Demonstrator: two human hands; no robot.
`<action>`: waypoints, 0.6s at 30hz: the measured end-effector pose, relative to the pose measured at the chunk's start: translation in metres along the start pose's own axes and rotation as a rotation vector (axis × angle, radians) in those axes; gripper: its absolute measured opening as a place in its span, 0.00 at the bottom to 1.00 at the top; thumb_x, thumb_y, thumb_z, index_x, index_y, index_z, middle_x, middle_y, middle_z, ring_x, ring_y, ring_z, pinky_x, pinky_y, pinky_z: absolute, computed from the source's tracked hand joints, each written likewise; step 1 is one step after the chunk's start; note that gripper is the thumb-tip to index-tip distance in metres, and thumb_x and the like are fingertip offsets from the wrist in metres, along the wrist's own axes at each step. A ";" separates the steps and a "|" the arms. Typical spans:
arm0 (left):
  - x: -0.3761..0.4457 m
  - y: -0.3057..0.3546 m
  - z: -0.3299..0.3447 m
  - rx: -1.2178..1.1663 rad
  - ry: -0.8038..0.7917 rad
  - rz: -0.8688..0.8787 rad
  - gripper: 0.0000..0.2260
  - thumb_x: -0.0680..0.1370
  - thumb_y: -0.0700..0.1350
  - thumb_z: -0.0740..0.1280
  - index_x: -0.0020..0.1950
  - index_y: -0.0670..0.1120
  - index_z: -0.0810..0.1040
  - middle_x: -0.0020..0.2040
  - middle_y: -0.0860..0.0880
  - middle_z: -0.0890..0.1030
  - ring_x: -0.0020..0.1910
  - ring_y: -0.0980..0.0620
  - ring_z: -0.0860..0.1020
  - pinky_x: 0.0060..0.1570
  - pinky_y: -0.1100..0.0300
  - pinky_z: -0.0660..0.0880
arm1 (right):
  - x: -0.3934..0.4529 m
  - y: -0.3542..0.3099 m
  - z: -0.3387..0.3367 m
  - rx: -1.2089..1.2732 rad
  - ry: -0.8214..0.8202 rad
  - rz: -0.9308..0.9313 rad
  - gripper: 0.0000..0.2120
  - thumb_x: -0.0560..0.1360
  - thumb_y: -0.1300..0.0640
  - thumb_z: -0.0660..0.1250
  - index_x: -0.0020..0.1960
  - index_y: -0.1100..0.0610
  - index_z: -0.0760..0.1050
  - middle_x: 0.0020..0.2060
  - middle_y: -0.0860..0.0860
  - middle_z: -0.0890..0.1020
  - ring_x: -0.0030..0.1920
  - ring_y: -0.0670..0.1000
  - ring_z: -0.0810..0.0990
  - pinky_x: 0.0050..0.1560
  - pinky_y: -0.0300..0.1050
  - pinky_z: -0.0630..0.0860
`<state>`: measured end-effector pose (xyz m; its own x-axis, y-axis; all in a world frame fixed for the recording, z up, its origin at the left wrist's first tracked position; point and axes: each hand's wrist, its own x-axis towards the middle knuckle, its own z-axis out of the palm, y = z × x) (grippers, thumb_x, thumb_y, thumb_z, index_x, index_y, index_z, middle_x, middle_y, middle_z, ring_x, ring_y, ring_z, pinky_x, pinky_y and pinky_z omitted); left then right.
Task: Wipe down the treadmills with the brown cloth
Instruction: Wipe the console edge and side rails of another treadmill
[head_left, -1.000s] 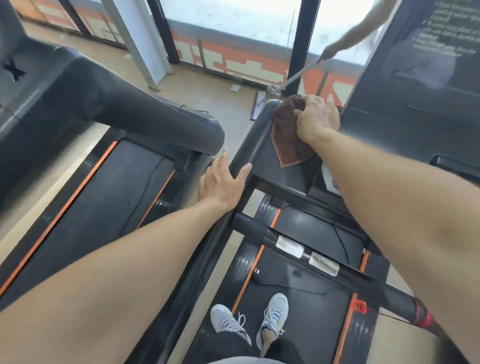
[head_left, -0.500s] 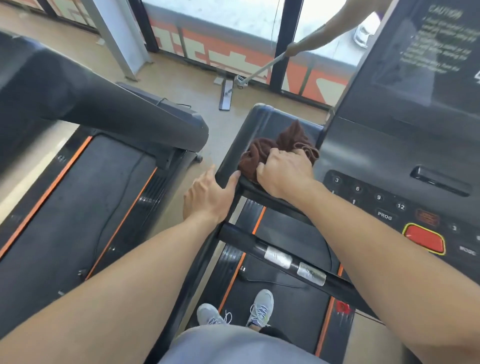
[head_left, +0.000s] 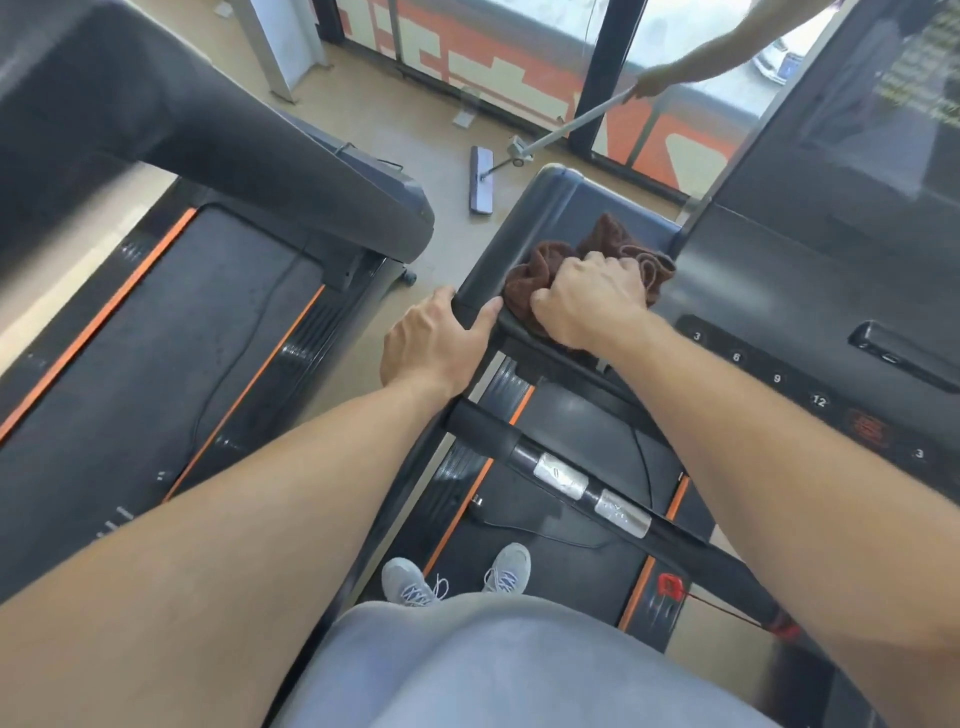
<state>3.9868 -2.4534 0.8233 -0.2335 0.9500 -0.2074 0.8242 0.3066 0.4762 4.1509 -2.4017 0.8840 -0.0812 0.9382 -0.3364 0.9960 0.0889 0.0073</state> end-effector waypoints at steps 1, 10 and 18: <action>0.001 0.000 0.000 0.004 0.002 -0.001 0.29 0.78 0.73 0.53 0.63 0.52 0.75 0.54 0.49 0.83 0.55 0.43 0.80 0.52 0.49 0.73 | -0.006 -0.001 0.011 -0.022 0.038 -0.003 0.21 0.81 0.48 0.55 0.62 0.61 0.75 0.59 0.61 0.78 0.60 0.63 0.75 0.69 0.57 0.63; -0.002 0.001 -0.001 0.015 0.005 0.000 0.31 0.78 0.73 0.52 0.64 0.52 0.76 0.55 0.48 0.83 0.55 0.43 0.80 0.52 0.49 0.73 | -0.001 0.011 -0.016 -0.034 -0.035 -0.055 0.23 0.78 0.41 0.59 0.56 0.59 0.79 0.58 0.58 0.82 0.62 0.63 0.76 0.69 0.56 0.63; 0.001 0.000 0.002 0.036 0.026 0.004 0.31 0.79 0.72 0.53 0.70 0.51 0.71 0.60 0.46 0.82 0.59 0.40 0.80 0.53 0.49 0.72 | -0.015 0.017 0.016 0.044 -0.003 -0.081 0.25 0.79 0.47 0.55 0.68 0.60 0.73 0.69 0.61 0.74 0.73 0.61 0.68 0.80 0.55 0.50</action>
<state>3.9878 -2.4525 0.8210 -0.2431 0.9527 -0.1826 0.8430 0.3006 0.4460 4.1692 -2.4196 0.8744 -0.1615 0.9275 -0.3370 0.9868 0.1495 -0.0615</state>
